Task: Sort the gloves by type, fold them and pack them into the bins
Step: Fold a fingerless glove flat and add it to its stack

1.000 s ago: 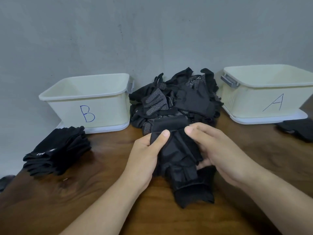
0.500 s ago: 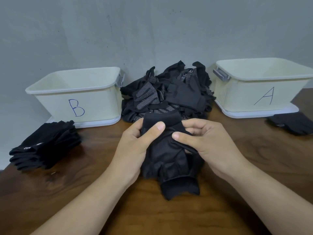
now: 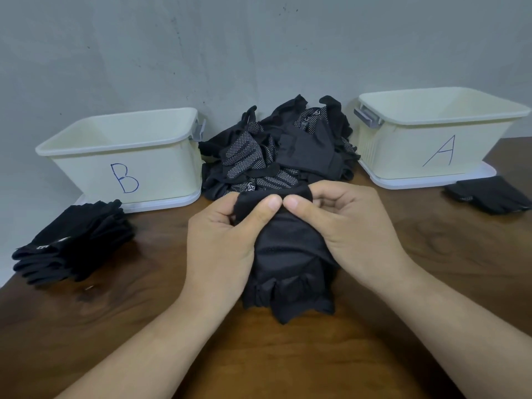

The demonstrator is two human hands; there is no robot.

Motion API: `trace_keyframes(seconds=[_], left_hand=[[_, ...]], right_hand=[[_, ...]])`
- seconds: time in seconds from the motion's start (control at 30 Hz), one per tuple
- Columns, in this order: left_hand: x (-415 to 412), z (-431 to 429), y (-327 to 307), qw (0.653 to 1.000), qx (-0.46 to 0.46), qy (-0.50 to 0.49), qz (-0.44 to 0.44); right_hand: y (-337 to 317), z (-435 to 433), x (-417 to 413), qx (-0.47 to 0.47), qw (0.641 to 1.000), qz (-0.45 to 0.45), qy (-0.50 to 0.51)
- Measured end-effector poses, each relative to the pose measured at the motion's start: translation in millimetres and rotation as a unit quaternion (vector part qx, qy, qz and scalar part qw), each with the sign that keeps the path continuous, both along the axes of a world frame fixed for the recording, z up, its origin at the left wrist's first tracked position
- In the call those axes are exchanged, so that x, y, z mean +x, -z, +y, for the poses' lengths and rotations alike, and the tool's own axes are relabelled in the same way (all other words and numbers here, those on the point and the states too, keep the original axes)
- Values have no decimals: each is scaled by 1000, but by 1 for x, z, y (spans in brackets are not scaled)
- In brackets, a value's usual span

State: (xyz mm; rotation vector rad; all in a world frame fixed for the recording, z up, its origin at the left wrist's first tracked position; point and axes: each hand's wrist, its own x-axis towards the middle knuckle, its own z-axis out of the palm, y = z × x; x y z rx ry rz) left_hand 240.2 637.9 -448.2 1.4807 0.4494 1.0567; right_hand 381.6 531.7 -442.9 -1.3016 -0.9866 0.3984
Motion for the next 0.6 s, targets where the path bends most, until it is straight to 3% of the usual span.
trace_keyframes(seconds=[0.23, 0.43, 0.6], left_hand=[[1, 3, -3, 999, 15, 26, 36], [1, 8, 6, 977, 2, 191, 98], [7, 6, 16, 974, -15, 184, 129]], right_hand=[[-1, 0, 3, 22, 999, -22, 8], [-5, -2, 16, 38, 998, -7, 43], [-6, -3, 23, 56, 993, 44, 95]])
